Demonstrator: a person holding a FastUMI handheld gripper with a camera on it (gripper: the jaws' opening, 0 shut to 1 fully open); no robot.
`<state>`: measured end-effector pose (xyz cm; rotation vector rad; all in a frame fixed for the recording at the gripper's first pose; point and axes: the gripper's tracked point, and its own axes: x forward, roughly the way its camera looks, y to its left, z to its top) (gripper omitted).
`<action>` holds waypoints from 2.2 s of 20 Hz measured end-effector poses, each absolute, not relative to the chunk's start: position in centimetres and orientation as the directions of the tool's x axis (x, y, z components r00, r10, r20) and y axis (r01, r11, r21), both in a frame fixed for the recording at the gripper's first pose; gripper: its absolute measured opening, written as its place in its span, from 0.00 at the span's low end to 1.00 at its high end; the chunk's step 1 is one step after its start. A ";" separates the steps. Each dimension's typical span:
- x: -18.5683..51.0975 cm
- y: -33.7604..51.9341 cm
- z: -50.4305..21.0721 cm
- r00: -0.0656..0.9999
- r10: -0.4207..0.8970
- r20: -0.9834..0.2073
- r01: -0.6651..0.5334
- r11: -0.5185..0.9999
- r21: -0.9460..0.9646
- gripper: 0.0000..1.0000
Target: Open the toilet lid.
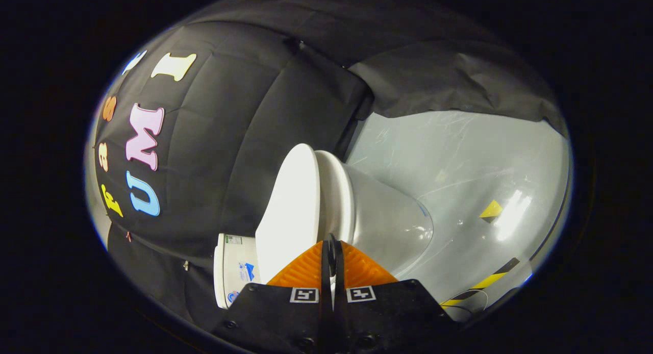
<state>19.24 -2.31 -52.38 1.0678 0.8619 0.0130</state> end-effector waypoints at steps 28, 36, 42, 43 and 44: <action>21.1 11.8 -26.4 0.815 0.134 -0.564 0.128 0.908 0.400 0.05; 20.4 17.7 -22.0 0.844 0.106 -0.525 0.063 0.954 0.295 0.05; 19.4 23.3 -19.5 0.857 0.135 -0.498 -0.004 0.966 0.257 0.08; 19.3 24.4 -19.1 0.861 0.139 -0.490 -0.015 0.969 0.247 0.08; 19.2 25.4 -18.8 0.865 0.139 -0.482 -0.027 0.973 0.231 0.09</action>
